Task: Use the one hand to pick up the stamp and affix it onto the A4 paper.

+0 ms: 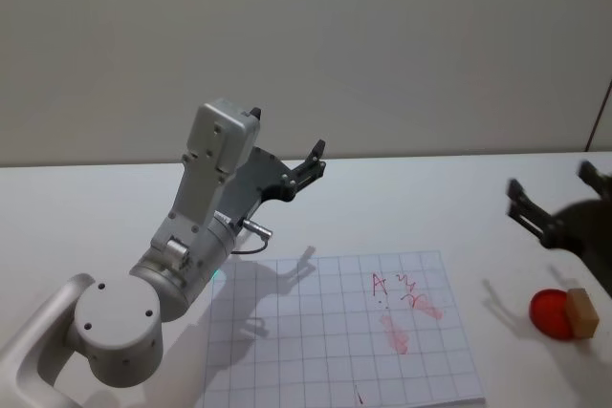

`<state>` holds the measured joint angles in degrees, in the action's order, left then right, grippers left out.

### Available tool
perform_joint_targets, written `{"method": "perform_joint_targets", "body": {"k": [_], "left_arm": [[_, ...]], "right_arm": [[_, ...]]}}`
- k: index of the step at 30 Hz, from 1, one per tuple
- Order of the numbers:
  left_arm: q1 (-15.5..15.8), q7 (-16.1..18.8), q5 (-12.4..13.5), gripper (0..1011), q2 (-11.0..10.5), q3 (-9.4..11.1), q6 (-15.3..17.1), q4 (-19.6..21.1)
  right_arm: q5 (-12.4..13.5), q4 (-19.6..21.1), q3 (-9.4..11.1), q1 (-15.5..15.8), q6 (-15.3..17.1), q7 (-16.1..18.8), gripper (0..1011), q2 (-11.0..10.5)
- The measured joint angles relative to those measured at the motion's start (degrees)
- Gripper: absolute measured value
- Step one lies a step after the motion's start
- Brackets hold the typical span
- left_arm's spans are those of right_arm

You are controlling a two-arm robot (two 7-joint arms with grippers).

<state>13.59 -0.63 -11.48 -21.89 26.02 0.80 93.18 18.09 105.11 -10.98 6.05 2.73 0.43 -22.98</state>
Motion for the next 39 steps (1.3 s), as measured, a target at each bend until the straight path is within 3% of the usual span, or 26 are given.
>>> {"method": "perform_joint_targets", "body": {"k": [7, 17, 29, 39], "left_arm": [[0.0, 0.0, 0.0, 1001, 0.0, 0.0, 0.0, 0.0], [0.0, 0.0, 0.0, 1001, 0.0, 0.0, 0.0, 0.0], [0.0, 0.0, 0.0, 1001, 0.0, 0.0, 0.0, 0.0], [0.0, 0.0, 0.0, 1001, 0.0, 0.0, 0.0, 0.0]], "right_arm": [[2.67, 3.98, 2.72, 6.85, 1.82, -3.98, 1001, -4.52], [5.0, 6.29, 4.75, 11.71, 5.42, -5.15, 1001, -7.93], [5.24, 6.29, 4.95, 12.49, 11.06, -3.93, 1001, -8.66], [3.05, 4.75, 4.0, 10.94, 15.65, -2.93, 1001, -7.53]]}}
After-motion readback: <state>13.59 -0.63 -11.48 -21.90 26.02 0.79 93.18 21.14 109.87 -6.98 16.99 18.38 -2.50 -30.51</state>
